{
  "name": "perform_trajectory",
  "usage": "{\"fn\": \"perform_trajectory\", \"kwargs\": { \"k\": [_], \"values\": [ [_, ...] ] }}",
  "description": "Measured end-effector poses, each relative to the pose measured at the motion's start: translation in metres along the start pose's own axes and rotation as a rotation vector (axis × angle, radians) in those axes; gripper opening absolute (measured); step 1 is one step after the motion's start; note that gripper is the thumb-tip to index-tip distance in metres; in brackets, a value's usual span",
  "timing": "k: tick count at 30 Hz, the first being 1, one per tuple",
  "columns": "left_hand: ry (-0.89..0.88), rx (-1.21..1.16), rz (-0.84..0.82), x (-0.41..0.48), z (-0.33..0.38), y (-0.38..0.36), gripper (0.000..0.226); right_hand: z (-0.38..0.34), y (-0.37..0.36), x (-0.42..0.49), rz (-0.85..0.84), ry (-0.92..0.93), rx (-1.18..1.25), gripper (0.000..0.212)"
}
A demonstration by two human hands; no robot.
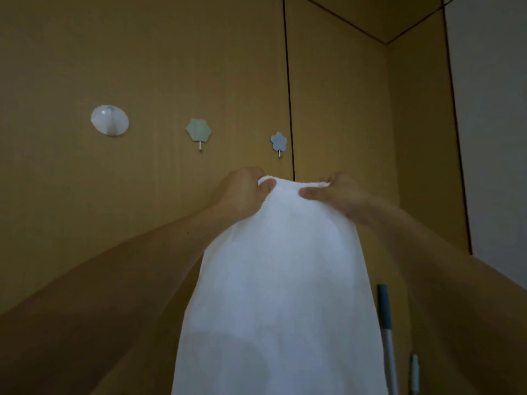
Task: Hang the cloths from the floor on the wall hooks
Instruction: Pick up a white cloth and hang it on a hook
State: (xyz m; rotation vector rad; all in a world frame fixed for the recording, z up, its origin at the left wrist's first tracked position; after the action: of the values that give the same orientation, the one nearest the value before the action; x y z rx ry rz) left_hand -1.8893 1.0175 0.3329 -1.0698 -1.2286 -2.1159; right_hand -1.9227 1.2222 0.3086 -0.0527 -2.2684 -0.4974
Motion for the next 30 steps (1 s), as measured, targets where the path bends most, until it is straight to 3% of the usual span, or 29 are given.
{"fn": "perform_trajectory", "kwargs": {
  "k": [6, 13, 18, 26, 30],
  "values": [
    [0.002, 0.167, 0.214, 0.066, 0.01, -0.011, 0.021, 0.019, 0.005, 0.084, 0.178, 0.146, 0.209, 0.029],
    [0.036, 0.401, 0.332, 0.119, 0.014, -0.013, 0.019, 0.023, -0.006, 0.148, 0.284, 0.197, 0.083, 0.056],
    [0.029, 0.557, 0.348, 0.123, 0.016, -0.025, 0.019, 0.038, -0.019, 0.164, 0.281, 0.169, 0.084, 0.044],
    [0.205, 0.382, 0.037, 0.124, 0.016, -0.041, 0.036, 0.063, -0.038, 0.152, 0.15, -0.044, 0.427, 0.023],
    [0.248, 0.434, -0.113, 0.113, 0.017, -0.052, 0.029, 0.068, -0.035, 0.14, 0.127, -0.009, 0.227, 0.03]
  ]
}}
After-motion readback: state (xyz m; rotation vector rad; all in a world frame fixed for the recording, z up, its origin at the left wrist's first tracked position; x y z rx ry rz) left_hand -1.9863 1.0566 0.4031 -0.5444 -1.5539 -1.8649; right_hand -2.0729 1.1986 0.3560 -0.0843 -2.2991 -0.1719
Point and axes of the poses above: each hand's wrist, its own x-axis towards the middle knuckle, its own y-axis out of the back of the hand, z = x × y, the point moved 6 cm from there along x, towards the middle knuckle, and after that the axes turned 9 degrees about y, right-handed, at the moved point
